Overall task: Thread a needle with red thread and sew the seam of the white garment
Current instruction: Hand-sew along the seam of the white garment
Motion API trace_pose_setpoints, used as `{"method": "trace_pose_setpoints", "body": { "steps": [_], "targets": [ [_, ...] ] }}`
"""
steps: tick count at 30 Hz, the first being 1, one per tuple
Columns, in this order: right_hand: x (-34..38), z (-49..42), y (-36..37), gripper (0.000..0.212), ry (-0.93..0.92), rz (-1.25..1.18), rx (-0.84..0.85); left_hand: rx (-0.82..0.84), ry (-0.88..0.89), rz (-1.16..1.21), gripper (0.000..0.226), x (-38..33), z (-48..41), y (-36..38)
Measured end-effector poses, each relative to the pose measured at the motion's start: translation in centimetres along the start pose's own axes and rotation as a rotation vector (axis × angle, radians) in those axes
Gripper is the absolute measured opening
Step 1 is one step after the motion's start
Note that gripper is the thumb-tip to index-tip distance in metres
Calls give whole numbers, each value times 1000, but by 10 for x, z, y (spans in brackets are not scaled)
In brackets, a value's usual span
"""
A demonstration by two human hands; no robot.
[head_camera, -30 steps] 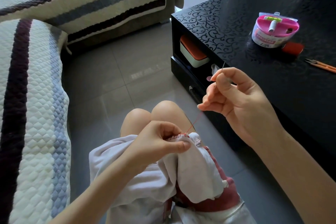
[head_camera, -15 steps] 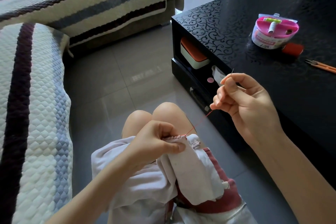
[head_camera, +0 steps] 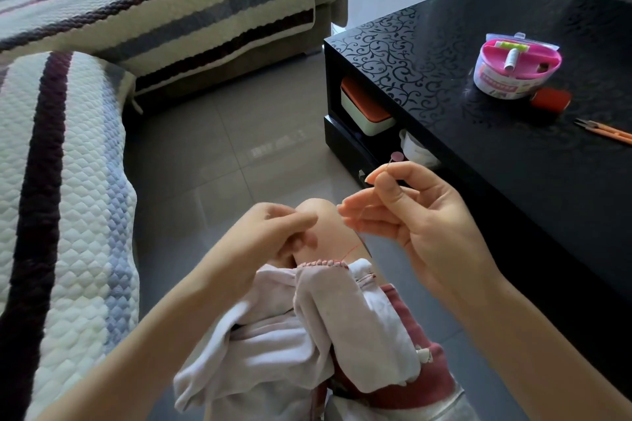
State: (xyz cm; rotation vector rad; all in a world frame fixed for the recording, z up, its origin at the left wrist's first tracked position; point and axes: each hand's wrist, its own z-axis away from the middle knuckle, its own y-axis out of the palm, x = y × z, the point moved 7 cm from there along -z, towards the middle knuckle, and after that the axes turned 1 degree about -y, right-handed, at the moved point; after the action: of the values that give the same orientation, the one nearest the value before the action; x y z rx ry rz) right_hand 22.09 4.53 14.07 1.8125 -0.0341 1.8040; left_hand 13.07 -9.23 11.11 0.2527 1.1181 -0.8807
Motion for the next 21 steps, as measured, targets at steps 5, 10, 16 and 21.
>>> {"method": "trace_pose_setpoints", "body": {
  "steps": [5, 10, 16, 21],
  "targets": [
    [2, 14, 18, 21, 50, -71, 65, 269, -331, -62, 38, 12, 4, 33],
    [-8, 26, 22, 15, 116, -159, 79, 342, -378, 1, 35, 6, 8, 43],
    [-13, 33, 33, 11, 160, -283, 133, 375, -428, 145, 49, 7, 15, 52],
    [-10, 33, 18, 15, 169, -247, 81, 276, -291, -16, 28, 3, 10, 34]
  ]
}}
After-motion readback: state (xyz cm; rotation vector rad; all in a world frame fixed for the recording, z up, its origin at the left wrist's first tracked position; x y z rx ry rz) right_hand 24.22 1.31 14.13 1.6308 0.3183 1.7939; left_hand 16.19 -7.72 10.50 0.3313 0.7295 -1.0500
